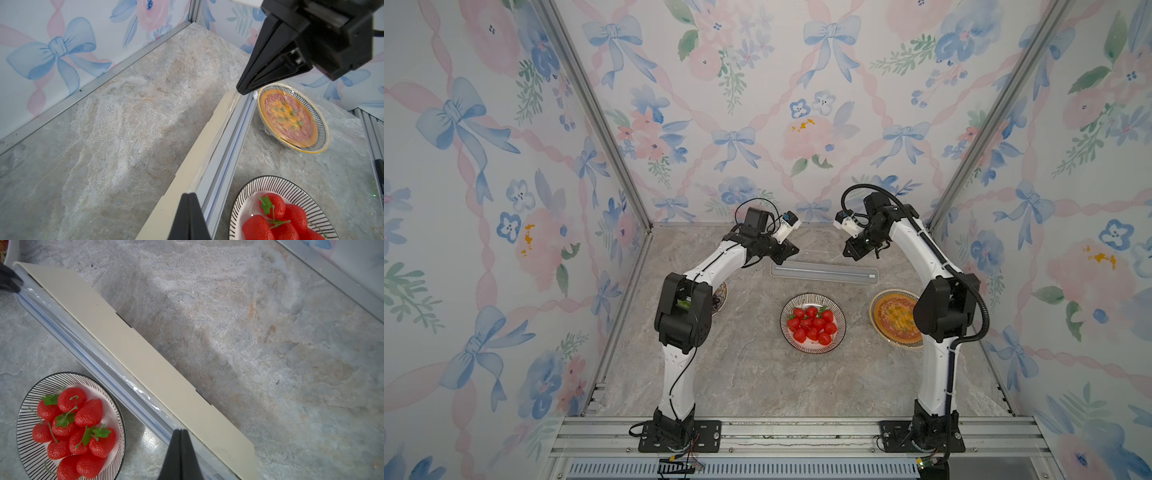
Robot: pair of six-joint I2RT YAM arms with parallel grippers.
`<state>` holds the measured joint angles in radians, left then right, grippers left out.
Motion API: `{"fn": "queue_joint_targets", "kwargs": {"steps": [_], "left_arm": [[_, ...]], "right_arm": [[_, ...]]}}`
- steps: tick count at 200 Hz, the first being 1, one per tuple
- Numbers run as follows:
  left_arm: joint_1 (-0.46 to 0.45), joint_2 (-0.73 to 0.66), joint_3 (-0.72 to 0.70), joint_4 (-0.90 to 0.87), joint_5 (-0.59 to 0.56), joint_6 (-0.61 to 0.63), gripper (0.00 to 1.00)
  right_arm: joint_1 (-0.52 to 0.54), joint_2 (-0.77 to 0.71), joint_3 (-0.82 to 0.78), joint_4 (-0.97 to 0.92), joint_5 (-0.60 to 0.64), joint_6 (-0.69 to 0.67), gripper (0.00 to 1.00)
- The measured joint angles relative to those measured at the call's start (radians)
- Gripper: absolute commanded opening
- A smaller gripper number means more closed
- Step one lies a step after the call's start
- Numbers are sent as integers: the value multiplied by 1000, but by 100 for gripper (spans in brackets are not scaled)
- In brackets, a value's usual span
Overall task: Wrap the plate with plastic wrap
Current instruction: Pull the plastic wrap from the plastic wrap cutting box.
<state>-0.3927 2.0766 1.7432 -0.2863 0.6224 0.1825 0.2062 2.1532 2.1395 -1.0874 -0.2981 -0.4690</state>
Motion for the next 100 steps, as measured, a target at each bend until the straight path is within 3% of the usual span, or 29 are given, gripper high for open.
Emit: {"fn": "queue_joint_targets", "kwargs": {"steps": [100], "left_arm": [[0,-38,43,0,4,-3,0]], "right_arm": [[18,-57,62,-13,47,-20,0]]}}
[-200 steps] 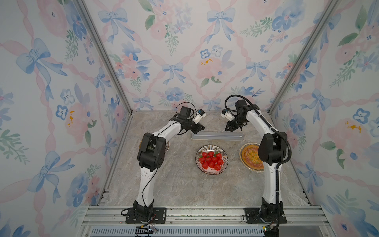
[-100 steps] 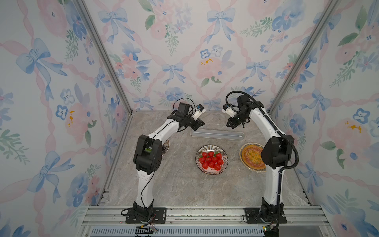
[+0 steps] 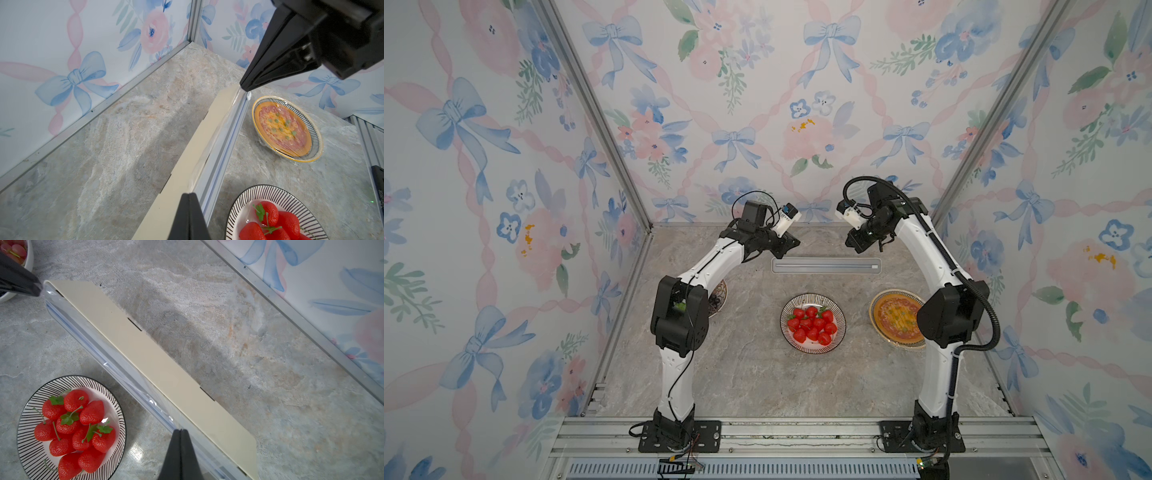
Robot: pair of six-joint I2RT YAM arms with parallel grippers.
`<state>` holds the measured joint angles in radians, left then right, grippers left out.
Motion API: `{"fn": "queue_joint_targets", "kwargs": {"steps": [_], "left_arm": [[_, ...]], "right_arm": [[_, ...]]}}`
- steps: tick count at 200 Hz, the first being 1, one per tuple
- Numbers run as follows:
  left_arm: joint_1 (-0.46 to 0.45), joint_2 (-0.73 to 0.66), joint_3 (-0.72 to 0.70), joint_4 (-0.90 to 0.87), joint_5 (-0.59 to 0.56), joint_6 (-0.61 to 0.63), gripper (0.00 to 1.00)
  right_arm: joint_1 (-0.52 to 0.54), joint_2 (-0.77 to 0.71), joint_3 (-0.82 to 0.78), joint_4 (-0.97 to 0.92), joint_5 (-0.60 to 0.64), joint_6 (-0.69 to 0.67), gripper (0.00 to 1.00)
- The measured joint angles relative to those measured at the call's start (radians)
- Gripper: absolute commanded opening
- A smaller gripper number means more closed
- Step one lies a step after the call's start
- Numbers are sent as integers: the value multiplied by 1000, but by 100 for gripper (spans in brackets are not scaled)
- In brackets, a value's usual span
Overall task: Wrap the plate with plastic wrap
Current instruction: Pull the plastic wrap from the plastic wrap cutting box.
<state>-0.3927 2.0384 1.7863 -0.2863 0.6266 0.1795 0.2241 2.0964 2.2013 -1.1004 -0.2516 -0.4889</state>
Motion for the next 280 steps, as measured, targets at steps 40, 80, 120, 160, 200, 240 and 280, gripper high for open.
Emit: {"fn": "queue_joint_targets", "kwargs": {"steps": [40,80,120,160,200,240,280], "left_arm": [[1,-21,13,0,0,0,0],[0,-26,25,0,0,-8,0],[1,-28,41,0,0,-16,0],[1,-58,47,-1,-1,-26,0],[1,-92,56,-1,-2,-26,0],[1,-108,63,-1,-2,-26,0],[1,-108,69,-1,-2,-26,0]], "right_arm": [[0,-4,40,-12,3,0,0],[6,-32,47,-11,21,-2,0],[21,-48,63,-11,44,-10,0],[35,-61,75,-11,66,-14,0],[48,-71,102,-11,85,-13,0],[54,-79,140,-11,103,-13,0],[61,-85,144,-11,115,-13,0]]}}
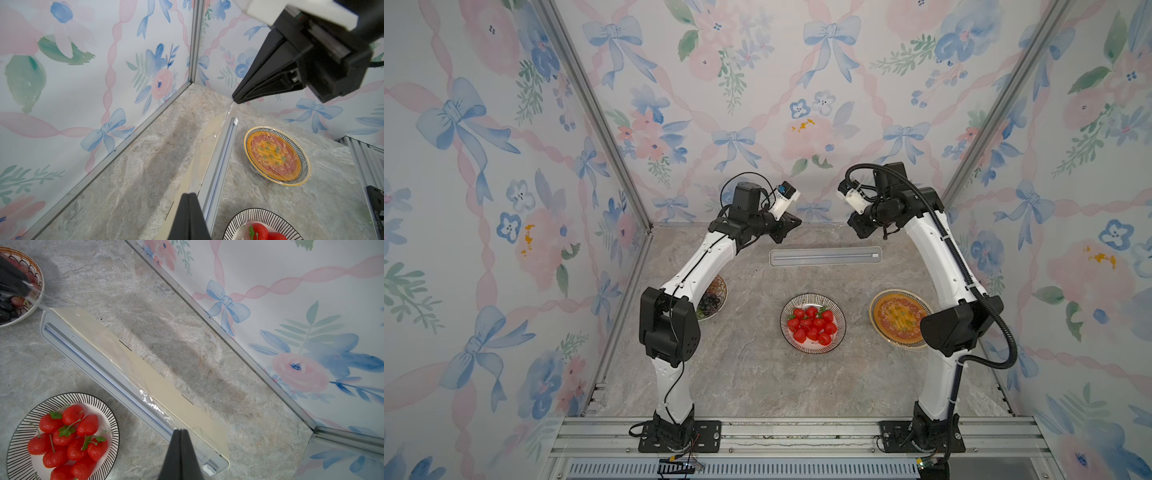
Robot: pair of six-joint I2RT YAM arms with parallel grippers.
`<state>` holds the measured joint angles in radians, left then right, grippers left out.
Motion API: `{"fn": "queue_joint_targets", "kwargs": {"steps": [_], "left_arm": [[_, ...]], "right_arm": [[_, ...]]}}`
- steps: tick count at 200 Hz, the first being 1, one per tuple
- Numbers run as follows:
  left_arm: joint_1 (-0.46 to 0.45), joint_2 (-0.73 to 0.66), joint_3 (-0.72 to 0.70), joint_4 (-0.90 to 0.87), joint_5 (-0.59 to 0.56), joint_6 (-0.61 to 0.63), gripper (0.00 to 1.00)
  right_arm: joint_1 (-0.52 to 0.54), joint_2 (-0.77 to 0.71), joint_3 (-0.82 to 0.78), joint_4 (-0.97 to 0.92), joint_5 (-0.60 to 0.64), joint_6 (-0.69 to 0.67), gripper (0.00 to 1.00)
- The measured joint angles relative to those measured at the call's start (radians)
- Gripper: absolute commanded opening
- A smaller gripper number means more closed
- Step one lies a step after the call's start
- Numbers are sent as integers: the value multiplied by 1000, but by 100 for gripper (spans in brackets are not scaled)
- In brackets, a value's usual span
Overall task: Wrap the plate with plastic wrap
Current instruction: Pull the plastic wrap from the plastic wrap cutting box.
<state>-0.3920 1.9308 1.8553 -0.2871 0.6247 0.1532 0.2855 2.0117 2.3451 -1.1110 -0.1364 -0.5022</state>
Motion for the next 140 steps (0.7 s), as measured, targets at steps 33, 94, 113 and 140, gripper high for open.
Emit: {"fn": "queue_joint_targets", "kwargs": {"steps": [33,94,113,140], "left_arm": [[0,0,0,0,-3,0,0],[0,0,2,0,-4,0,0],[0,0,3,0,-4,0,0],[0,0,5,0,-4,0,0]], "right_arm": [[6,-1,3,-1,8,0,0],[11,-3,13,-1,18,0,0],[11,-3,15,-1,18,0,0],[11,-3,15,-1,18,0,0]]}}
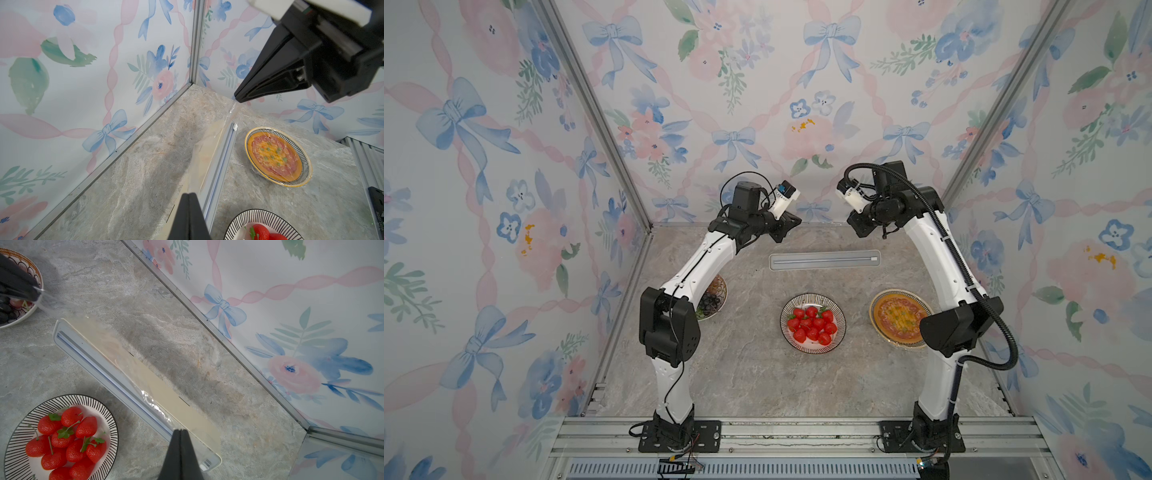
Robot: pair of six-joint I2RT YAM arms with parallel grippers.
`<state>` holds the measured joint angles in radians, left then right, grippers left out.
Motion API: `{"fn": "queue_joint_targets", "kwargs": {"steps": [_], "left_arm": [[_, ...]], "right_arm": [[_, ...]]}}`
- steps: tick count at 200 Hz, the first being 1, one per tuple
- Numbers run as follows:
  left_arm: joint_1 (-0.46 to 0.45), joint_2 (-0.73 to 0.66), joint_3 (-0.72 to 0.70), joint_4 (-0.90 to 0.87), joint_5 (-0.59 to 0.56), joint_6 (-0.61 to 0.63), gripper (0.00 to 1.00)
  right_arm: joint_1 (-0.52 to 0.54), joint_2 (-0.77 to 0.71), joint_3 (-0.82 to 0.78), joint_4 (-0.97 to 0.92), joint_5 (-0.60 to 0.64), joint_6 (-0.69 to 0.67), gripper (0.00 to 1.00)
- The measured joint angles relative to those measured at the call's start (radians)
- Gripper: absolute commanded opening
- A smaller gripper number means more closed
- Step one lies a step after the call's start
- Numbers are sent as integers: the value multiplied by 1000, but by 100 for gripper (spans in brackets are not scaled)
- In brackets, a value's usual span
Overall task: Wrap the plate with plastic wrap
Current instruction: Pull the plastic wrap from the plastic wrap cutting box.
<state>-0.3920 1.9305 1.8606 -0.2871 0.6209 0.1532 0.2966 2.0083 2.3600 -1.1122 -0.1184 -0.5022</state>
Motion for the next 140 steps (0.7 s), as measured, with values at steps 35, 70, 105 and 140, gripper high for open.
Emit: {"fn": "queue_joint_targets", "kwargs": {"steps": [35,70,105,140], "left_arm": [[0,0,2,0,0,0,0],[0,0,3,0,-3,0,0],[0,-2,4,0,-3,0,0],[0,-7,4,0,-5,0,0]], "right_arm": [[1,0,0,0,1,0,0],[2,0,0,0,12,0,0],[5,-4,1,0,24,0,0],[13,-14,2,1,40,0,0]]}}
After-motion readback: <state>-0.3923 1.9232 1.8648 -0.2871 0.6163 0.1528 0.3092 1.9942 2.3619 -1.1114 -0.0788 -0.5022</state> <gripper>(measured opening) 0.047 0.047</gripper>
